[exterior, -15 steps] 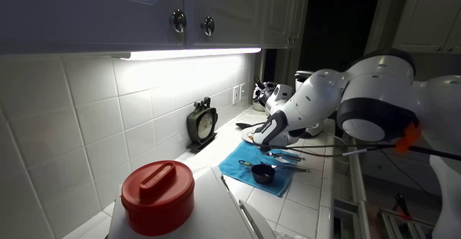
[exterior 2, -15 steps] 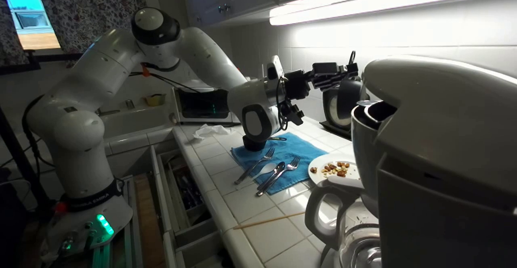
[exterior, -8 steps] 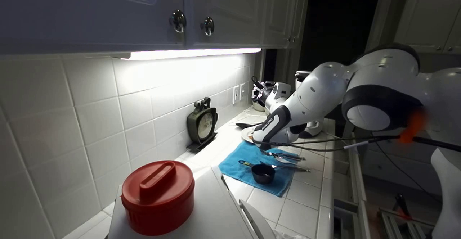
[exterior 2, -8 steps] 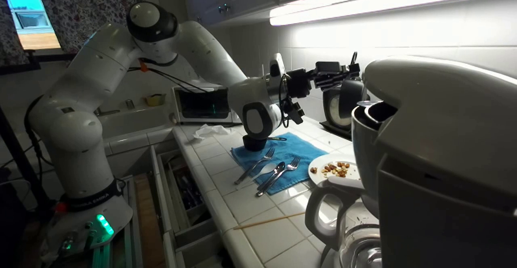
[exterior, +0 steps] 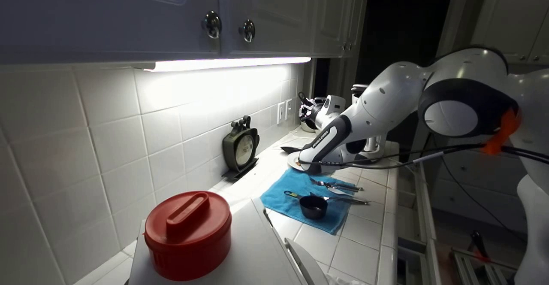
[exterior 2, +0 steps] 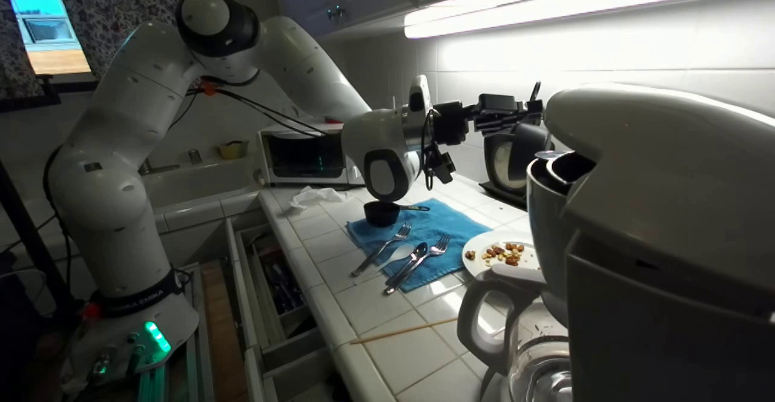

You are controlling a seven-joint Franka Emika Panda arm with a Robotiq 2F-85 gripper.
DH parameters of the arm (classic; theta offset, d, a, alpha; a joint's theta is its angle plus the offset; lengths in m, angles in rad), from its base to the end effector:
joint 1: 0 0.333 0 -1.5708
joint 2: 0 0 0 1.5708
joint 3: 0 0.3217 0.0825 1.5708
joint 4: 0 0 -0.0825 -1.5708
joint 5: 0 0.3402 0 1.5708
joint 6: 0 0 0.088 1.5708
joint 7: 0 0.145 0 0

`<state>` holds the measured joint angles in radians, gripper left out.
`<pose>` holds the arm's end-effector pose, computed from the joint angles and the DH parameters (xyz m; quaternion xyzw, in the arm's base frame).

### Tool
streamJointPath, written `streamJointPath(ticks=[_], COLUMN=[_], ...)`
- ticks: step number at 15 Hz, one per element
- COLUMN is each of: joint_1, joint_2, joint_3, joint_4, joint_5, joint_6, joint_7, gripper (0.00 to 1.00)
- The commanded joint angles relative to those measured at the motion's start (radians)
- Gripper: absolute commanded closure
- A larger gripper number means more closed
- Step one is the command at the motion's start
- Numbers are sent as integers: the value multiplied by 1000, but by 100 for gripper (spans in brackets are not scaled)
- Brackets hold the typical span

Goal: Place some contents from the white plate in the measuring cup at the back then pour the contents from the cup onto the white plate.

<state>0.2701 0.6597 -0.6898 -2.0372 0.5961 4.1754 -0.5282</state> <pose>0.5585 -0.2420 0.4318 0.6513 -0.0723 0.5849 0.4779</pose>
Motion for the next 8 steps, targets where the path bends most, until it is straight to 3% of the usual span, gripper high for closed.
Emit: streamJointPath(ticks=[1, 5, 6, 8], joint_1=[-56, -90, -49, -49], joint_2=[-138, -216, -221, -250], joint_3=[91, 142, 91, 89], joint_4=[-44, -53, -62, -63], joint_5=[-23, -7, -23, -36], joint_6=[-107, -289, -357, -465], joint_7=[-118, -173, -141, -145], gripper=[93, 93, 93, 93])
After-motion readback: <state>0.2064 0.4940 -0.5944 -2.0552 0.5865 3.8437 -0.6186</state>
